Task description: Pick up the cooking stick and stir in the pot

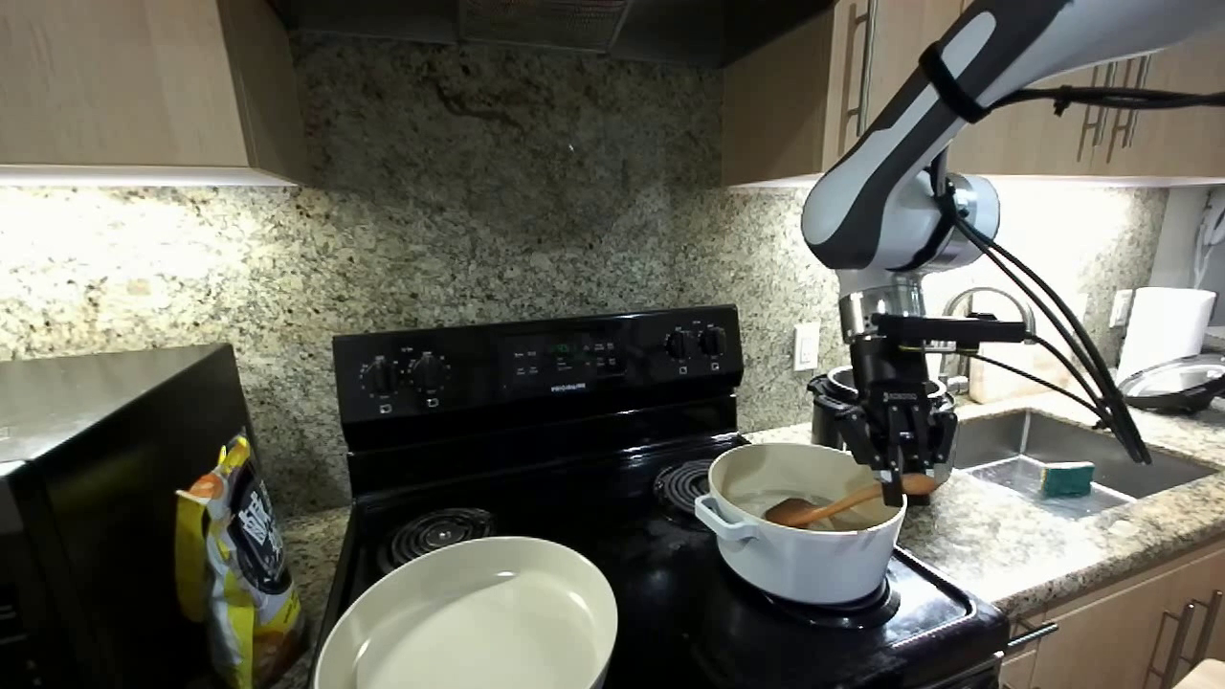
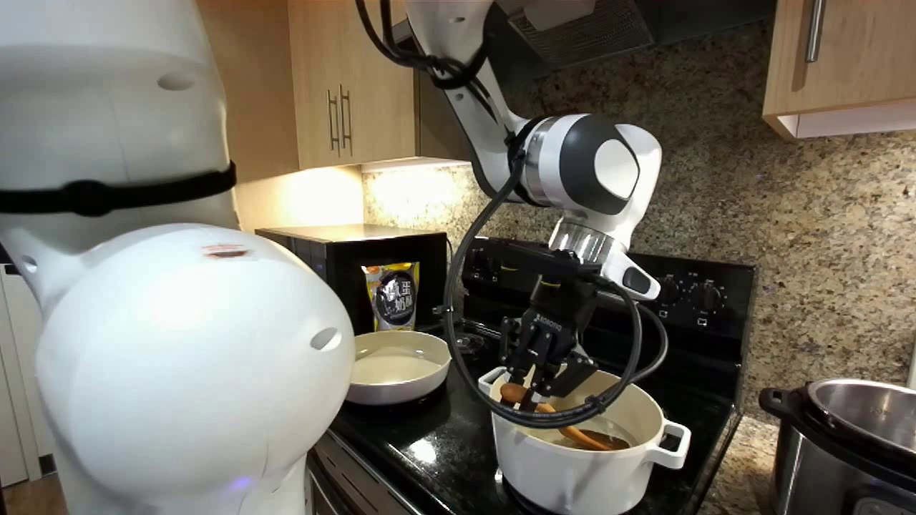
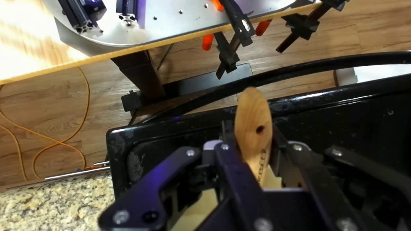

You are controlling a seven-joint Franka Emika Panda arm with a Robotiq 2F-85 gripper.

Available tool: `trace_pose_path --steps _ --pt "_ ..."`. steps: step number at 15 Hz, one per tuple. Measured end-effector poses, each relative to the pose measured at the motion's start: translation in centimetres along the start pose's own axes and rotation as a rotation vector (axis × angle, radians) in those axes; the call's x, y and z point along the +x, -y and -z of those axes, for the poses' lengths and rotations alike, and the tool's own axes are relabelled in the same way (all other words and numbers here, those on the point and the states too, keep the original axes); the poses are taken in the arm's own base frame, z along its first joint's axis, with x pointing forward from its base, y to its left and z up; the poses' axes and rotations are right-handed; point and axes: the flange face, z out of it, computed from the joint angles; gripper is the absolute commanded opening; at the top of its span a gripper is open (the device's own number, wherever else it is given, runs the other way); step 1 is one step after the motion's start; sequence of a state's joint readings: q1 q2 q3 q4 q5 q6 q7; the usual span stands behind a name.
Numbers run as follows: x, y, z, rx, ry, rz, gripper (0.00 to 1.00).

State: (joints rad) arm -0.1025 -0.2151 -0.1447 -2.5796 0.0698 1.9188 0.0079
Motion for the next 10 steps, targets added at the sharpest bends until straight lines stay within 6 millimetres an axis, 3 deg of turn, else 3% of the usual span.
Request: trace_pose_path --steps 4,10 --pt "2.8 0.6 0.8 -0.015 0.065 0.072 0.10" --pt "4.5 2.7 -0.7 -0.059 0.184 0.205 0.10"
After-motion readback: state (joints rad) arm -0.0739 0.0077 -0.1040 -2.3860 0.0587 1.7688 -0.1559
